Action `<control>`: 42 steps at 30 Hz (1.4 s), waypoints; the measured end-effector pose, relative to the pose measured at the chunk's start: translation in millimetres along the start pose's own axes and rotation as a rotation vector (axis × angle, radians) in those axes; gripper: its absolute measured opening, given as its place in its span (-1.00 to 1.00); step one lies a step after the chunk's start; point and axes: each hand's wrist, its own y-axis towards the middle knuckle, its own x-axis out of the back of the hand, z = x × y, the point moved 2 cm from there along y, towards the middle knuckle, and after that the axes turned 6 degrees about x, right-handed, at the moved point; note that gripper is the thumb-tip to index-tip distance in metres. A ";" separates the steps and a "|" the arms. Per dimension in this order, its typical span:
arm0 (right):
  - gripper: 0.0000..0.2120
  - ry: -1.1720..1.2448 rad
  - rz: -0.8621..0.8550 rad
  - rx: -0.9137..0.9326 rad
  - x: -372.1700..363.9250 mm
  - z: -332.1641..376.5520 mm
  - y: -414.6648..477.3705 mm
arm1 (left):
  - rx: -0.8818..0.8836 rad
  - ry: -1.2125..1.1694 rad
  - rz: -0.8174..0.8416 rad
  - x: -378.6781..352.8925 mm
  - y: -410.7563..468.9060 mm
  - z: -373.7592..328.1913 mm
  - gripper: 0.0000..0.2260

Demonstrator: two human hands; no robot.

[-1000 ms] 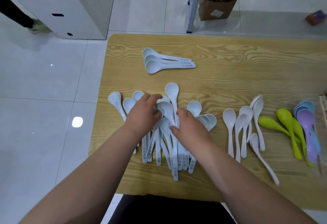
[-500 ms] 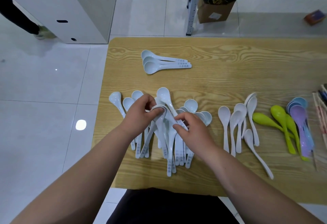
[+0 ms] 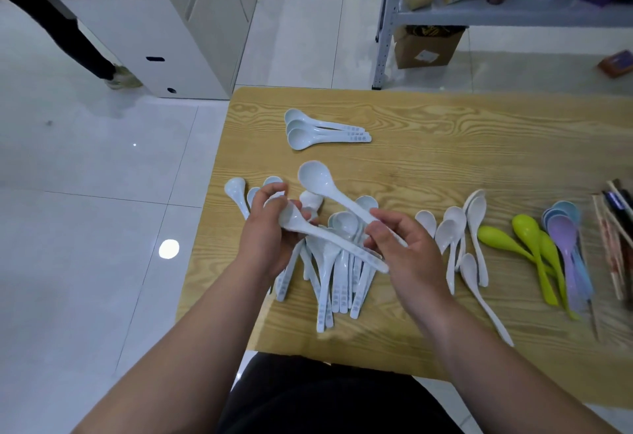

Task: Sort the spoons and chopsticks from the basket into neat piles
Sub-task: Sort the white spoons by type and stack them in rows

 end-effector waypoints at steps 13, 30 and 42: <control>-0.92 -0.099 0.114 -0.043 -31.7 1.9 -29.0 | 0.151 -0.275 -0.003 15.1 -27.9 -7.2 -0.79; -0.93 -0.937 0.481 0.175 -99.9 -21.5 -76.4 | 0.174 0.239 0.127 112.8 -55.2 -44.9 -0.82; -0.70 -1.110 0.498 0.248 -96.3 -12.9 -42.7 | 0.044 0.636 0.229 133.7 -39.1 -51.3 -0.71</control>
